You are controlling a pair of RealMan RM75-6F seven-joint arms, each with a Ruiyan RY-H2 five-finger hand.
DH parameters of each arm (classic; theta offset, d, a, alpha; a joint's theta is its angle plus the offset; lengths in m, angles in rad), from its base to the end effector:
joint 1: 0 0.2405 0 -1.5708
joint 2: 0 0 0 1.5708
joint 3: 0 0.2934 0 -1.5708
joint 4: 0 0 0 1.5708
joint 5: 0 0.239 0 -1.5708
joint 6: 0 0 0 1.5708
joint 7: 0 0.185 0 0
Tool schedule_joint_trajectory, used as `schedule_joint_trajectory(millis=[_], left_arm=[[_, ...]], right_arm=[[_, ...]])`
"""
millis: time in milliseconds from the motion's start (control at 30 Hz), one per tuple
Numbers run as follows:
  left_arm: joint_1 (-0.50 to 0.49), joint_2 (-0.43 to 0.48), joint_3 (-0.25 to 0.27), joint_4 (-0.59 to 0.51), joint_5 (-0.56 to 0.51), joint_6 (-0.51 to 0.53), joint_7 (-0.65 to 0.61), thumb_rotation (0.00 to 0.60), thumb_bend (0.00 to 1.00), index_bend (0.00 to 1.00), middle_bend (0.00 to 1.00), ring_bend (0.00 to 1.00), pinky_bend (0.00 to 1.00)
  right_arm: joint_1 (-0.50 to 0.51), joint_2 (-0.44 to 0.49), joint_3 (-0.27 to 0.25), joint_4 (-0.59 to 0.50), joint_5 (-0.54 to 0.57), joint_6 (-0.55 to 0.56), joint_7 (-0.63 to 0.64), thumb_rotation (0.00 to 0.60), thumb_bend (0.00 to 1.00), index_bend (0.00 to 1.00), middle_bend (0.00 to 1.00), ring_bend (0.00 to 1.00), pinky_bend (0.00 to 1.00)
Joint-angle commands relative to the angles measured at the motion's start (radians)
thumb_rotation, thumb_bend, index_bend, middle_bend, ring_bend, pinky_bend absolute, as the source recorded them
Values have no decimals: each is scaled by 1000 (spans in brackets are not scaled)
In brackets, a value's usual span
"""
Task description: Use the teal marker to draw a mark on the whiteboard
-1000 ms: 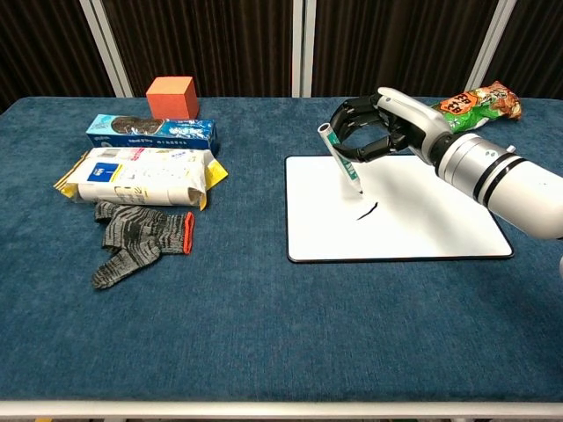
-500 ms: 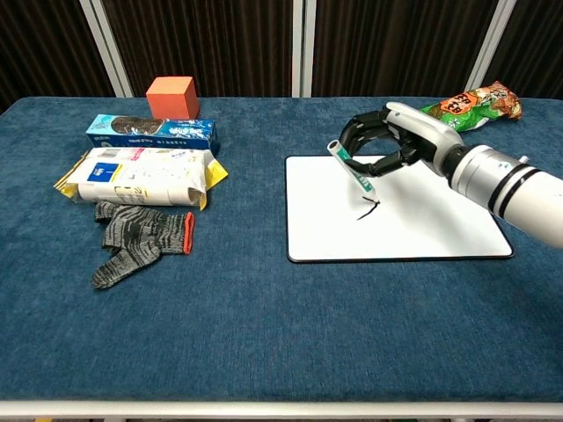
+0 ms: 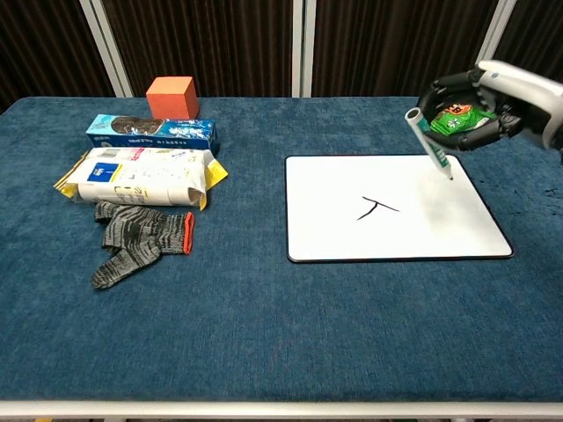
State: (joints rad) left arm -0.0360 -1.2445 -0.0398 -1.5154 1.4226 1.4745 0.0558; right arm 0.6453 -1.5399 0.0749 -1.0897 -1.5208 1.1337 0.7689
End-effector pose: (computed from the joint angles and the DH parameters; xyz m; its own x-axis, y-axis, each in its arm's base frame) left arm -0.3892 0.2063 0.1134 0.4113 0.0489 0.9102 0.9030 0.1140 -0.4142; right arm -0.2511 -0.4240 -0.0097 -0.1184 -0.3402 0.9329 -0.9242 -0.3058 -0.2288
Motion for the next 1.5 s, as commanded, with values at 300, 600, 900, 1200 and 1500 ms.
schedule_joint_trajectory(millis=[300, 600, 900, 1200, 1500], left_arm=[[-3, 0, 7, -6, 13, -6, -3, 600, 67, 171, 106, 24, 0], [-9, 6, 9, -27, 15, -14, 16, 600, 66, 170, 106, 24, 0], [-7, 12, 10, -41, 6, -16, 32, 600, 67, 171, 106, 24, 0], [-2, 13, 12, -45, 2, -11, 35, 600, 67, 170, 106, 24, 0], [1, 15, 11, -49, 1, -6, 39, 600, 67, 170, 106, 24, 0]], right_arm=[[-80, 217, -65, -119, 92, -89, -784, 600, 507, 626, 552, 288, 99], [-91, 101, -79, 67, 135, -164, -909, 600, 497, 599, 508, 250, 84], [-81, -12, -85, 268, 97, -188, -865, 600, 492, 575, 484, 234, 59], [-58, -64, -110, 345, 16, -167, -816, 600, 466, 554, 468, 230, 38], [-45, -75, -157, 389, -74, -126, -762, 600, 466, 398, 380, 154, 0]])
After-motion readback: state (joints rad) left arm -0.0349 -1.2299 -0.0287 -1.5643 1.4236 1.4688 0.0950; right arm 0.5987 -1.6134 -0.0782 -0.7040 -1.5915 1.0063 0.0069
